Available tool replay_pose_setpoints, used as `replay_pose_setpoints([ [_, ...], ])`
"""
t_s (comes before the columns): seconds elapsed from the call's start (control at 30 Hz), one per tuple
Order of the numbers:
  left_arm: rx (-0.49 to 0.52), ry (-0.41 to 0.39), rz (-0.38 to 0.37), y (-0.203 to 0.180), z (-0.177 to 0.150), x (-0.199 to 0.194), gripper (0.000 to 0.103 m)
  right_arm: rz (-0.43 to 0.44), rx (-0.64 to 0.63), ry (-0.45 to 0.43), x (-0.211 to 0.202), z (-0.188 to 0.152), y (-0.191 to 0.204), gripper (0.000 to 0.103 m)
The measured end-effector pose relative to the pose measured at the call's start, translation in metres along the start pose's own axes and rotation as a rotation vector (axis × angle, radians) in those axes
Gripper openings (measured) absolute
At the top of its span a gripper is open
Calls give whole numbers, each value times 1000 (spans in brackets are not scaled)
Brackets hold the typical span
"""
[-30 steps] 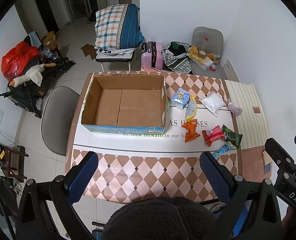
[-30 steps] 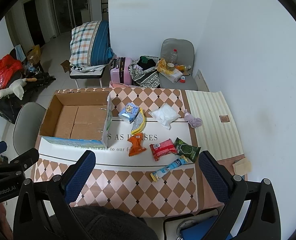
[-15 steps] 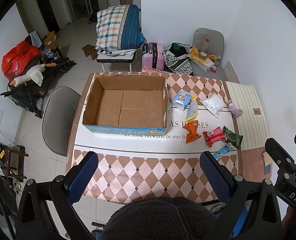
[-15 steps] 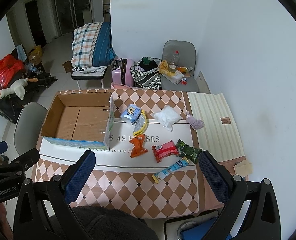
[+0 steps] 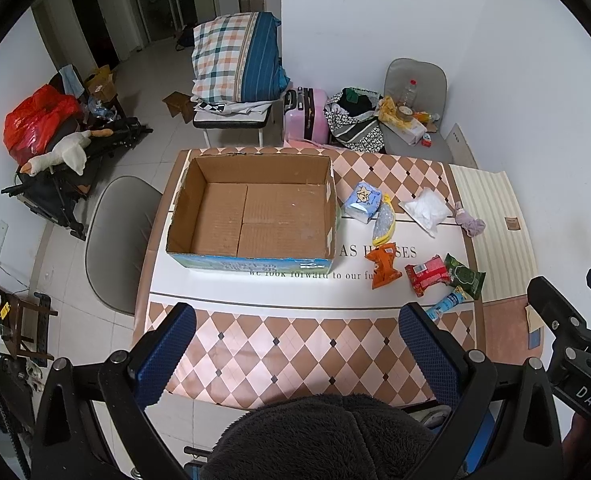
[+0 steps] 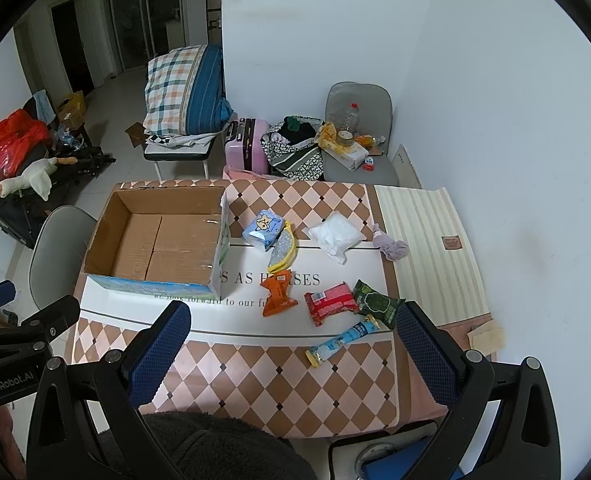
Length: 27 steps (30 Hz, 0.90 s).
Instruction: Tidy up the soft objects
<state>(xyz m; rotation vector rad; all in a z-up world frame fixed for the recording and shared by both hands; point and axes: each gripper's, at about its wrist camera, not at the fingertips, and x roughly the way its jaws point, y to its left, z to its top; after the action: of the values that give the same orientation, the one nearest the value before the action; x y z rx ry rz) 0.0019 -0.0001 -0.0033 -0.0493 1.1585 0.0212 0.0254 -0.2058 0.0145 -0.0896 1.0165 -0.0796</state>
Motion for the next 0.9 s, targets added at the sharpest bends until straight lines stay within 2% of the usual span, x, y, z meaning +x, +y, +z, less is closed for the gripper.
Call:
replay_pose_setpoints([
  [0.9,0,-19,5,8,6,-9,103,11,0,-18,-3,-1,0,103],
])
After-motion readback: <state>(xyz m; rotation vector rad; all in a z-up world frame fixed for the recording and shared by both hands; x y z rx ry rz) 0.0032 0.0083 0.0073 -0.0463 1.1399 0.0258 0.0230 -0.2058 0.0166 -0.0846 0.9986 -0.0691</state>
